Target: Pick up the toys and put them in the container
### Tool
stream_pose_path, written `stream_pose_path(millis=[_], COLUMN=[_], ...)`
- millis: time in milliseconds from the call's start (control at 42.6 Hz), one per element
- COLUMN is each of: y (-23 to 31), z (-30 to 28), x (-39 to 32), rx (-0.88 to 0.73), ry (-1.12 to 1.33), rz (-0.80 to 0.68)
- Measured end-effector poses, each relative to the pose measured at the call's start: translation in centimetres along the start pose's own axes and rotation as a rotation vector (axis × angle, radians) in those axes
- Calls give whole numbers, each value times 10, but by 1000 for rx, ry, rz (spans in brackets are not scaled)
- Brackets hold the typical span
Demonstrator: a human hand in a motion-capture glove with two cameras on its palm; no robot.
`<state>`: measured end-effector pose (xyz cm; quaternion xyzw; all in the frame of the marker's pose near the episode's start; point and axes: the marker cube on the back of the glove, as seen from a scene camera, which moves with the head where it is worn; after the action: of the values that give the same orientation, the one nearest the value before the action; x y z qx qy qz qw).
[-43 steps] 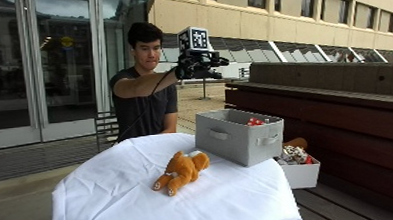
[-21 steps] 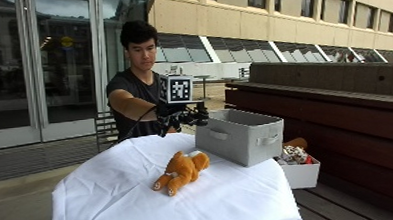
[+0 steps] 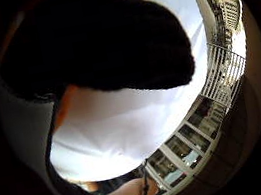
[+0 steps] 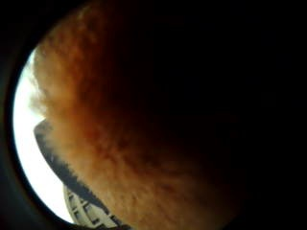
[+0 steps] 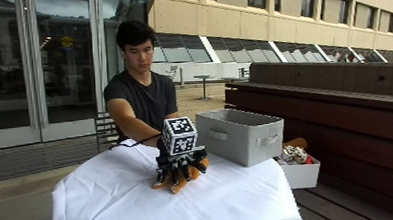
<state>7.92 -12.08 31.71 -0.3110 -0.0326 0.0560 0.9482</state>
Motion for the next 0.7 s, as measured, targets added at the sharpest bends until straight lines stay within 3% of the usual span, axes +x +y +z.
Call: stream_pose_path(millis=[258,564,705], y=[28,52,58], z=[7,9,1], x=[-10,-30,-20], rx=[61,358,420], ry=[48,154,129], rz=[-41,1,10])
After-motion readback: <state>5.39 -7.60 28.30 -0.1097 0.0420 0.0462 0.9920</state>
